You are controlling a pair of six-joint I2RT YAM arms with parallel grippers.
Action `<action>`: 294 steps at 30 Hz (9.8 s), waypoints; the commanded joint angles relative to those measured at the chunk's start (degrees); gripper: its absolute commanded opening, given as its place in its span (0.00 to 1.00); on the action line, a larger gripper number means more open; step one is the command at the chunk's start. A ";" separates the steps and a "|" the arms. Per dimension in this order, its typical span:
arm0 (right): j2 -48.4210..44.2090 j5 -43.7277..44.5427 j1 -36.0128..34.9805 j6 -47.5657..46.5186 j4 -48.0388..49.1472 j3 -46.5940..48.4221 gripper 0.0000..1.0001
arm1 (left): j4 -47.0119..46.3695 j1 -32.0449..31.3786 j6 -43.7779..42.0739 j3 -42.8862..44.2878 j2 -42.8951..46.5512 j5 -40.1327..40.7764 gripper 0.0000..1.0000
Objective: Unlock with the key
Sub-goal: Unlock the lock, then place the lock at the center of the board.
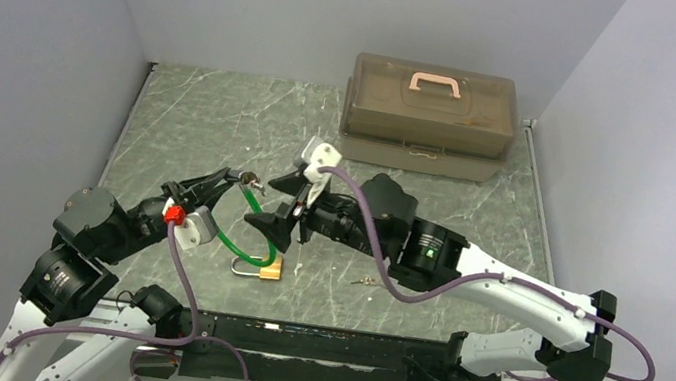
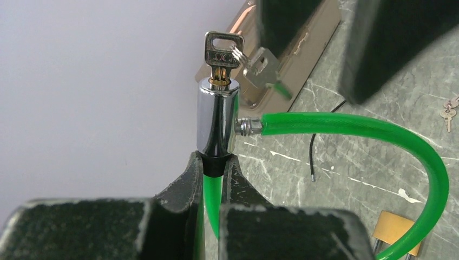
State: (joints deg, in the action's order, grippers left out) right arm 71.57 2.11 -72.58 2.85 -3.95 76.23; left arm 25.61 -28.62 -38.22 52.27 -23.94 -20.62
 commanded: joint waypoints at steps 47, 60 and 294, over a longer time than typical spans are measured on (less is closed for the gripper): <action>-6.72 -16.54 -0.37 -15.69 6.02 -10.50 0.00 | 27.58 0.06 1.92 18.10 -12.01 -26.98 0.40; -4.30 -11.41 -0.37 -12.50 6.35 -9.47 0.07 | 33.75 0.08 -0.20 16.45 -16.00 -27.27 0.02; 36.95 12.97 29.17 21.68 7.94 -9.69 0.00 | 18.94 24.02 4.40 44.66 -87.09 -1.37 0.42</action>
State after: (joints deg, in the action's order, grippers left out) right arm 106.04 13.43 -44.07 24.25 6.50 62.15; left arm 41.63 -5.93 -32.34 92.23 -111.24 -19.62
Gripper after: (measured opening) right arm 0.072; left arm 0.395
